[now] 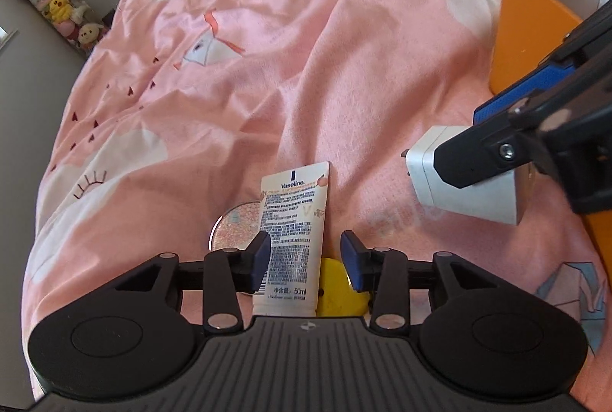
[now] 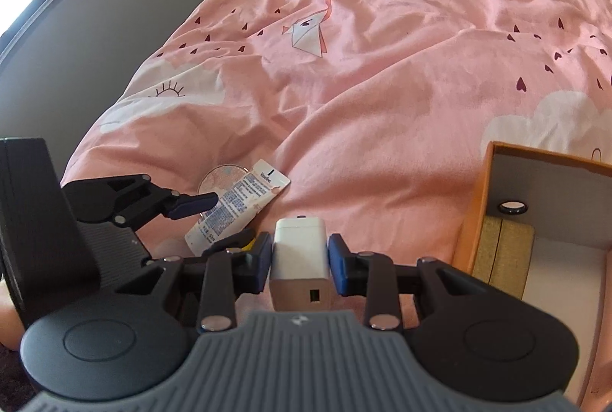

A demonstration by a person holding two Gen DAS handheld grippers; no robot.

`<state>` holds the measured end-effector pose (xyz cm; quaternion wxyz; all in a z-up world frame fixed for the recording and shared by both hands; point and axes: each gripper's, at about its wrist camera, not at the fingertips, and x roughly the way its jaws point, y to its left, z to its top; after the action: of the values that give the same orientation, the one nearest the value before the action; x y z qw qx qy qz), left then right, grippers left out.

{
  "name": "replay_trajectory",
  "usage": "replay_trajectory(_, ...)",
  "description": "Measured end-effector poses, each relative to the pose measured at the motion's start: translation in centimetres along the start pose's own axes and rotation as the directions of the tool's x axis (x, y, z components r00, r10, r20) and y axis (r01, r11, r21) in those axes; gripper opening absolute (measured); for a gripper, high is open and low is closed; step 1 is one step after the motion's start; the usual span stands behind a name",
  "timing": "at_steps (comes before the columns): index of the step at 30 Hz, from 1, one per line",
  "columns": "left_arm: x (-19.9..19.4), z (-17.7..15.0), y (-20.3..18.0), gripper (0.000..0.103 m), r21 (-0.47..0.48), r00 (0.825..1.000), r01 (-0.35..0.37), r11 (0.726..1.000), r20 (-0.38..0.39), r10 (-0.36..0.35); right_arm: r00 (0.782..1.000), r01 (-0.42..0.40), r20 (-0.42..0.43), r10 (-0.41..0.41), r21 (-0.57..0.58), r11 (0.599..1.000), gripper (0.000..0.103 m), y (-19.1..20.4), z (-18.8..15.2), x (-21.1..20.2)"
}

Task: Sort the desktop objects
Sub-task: 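Lift the lotion tube and charger and carry both over the cardboard box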

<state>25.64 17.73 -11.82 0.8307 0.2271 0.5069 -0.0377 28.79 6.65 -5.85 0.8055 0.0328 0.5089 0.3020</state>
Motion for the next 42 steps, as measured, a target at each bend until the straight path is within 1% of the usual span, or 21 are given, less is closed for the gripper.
replay_trajectory(4,1.4,0.2,0.2,0.047,0.006,0.999,-0.042,0.999,-0.022,0.042,1.0,-0.009,0.002,0.009,0.004,1.0,0.034,-0.1,0.3,0.5)
replay_trajectory(9,1.3,0.2,0.5,0.042,-0.001,0.998,-0.052,0.999,-0.021,0.052,0.999,-0.029,0.025,0.029,0.012,0.999,0.034,-0.2,0.5,-0.2)
replay_trajectory(10,1.1,0.2,0.8,0.038,-0.015,0.999,-0.049,0.999,-0.017,0.048,0.999,-0.035,0.032,0.035,0.014,0.999,0.034,-0.2,0.5,-0.5)
replay_trajectory(11,0.6,0.2,1.0,0.026,-0.031,0.999,-0.042,0.999,-0.001,0.042,0.998,-0.042,0.04,0.042,0.017,0.999,0.034,-0.2,0.4,-1.0)
replay_trajectory(13,-0.4,0.2,1.6,0.023,-0.07,1.0,-0.027,0.997,0.008,0.028,0.997,-0.062,0.054,0.06,0.025,0.998,0.034,-0.3,0.4,-2.0)
replay_trajectory(17,-1.9,-0.1,2.9,0.021,-0.177,1.0,0.01,0.984,0.019,-0.007,0.993,-0.083,0.083,0.08,0.025,0.996,0.034,-0.2,0.0,-4.0)
replay_trajectory(21,-4.8,-0.7,3.4,0.02,-0.252,0.996,0.058,0.966,0.085,-0.038,0.989,-0.096,0.115,0.093,0.022,0.995,0.034,-0.2,-0.9,-5.9)
replay_trajectory(24,-7.9,-0.8,3.3,0.019,-0.295,0.988,0.091,0.951,0.149,-0.049,0.983,-0.114,0.145,0.108,0.03,0.993,0.034,-0.4,-1.7,-7.6)
replay_trajectory(27,-11.3,-0.8,2.5,0.018,-0.317,0.972,0.135,0.939,0.224,-0.064,0.976,-0.134,0.179,0.125,0.039,0.99,0.034,-0.7,-2.6,-9.5)
replay_trajectory(29,-13.5,-0.6,1.9,0.018,-0.33,0.957,0.177,0.927,0.276,-0.085,0.97,-0.133,0.212,0.121,0.045,0.99,0.034,-1.0,-3.3,-11.1)
replay_trajectory(32,-16.6,-0.2,0.5,0.018,-0.321,0.922,0.255,0.912,0.364,-0.129,0.958,-0.122,0.27,0.1,0.066,0.99,0.034,-1.9,-4.7,-13.6)
replay_trajectory(34,-18.0,0.2,-0.7,0.018,-0.305,0.898,0.312,0.9,0.405,-0.174,0.95,-0.112,0.302,0.08,0.09,0.99,0.034,-2.9,-5.7,-15.1)
replay_trajectory(37,-19.1,1.3,-2.7,0.018,-0.276,0.865,0.392,0.878,0.435,-0.249,0.943,-0.079,0.332,0.031,0.134,0.988,0.034,-4.7,-7.1,-16.8)
replay_trajectory(38,-19.3,1.7,-3.4,0.018,-0.26,0.857,0.408,0.875,0.44,-0.268,0.941,-0.065,0.337,0.01,0.15,0.987,0.034,-5.4,-7.6,-17.2)
replay_trajectory(42,-19.5,3.3,-6.6,0.018,-0.218,0.832,0.46,0.861,0.444,-0.332,0.941,-0.02,0.334,-0.057,0.224,0.974,0.034,-8.6,-9.2,-18.3)
